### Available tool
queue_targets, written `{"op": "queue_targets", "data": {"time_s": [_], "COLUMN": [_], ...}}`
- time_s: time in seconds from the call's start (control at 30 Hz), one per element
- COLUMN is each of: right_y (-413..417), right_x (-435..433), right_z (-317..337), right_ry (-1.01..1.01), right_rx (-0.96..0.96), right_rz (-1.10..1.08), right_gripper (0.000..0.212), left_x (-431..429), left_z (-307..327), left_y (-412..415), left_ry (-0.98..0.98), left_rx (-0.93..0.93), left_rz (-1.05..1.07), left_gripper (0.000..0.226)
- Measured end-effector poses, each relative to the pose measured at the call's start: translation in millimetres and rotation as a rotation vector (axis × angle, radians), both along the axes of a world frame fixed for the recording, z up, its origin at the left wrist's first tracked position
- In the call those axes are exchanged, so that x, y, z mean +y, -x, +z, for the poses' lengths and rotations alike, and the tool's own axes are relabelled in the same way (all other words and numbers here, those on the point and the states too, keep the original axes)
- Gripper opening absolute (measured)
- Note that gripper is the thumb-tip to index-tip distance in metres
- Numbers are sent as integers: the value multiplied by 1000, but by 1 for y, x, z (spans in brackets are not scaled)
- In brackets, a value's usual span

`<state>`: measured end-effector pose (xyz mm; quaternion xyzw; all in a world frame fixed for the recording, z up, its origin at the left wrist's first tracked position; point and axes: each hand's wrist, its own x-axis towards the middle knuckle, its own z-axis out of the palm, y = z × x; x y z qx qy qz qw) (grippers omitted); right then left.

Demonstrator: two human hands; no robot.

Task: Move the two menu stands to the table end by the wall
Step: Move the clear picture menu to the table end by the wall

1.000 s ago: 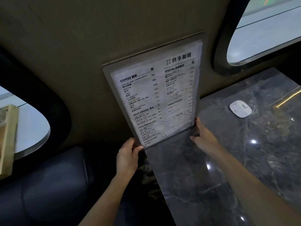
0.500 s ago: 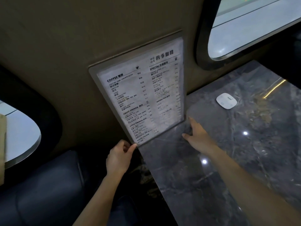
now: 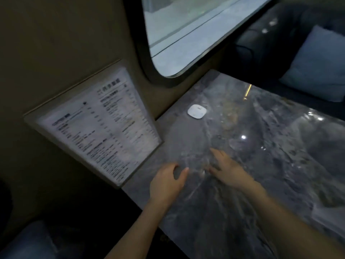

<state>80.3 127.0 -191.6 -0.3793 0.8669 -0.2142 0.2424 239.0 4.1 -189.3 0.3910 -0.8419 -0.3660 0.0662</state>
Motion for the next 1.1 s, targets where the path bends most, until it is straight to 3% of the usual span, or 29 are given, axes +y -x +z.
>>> {"op": "queue_targets", "data": {"time_s": [0.57,0.83,1.0,1.1], "right_y": [-20,-33,-23,-13], "right_x": [265,363,405,420], "right_z": [24,28,33,34], "right_ry": [-63,-118,-6,93], "right_rx": [357,327,410,439], "right_rz": [-653,-913,-1150,-1250], "right_gripper": [45,42,24,24], "left_x": [188,259,274,280], "left_z": [17,22,24,25], "left_y": [123,151,162,166], "left_ry": [57,-99,-116,-77], "left_rx": [189,172,179,163], "left_rz": [-720,-791,-796,-763], "left_gripper": [34,35,39,38]}}
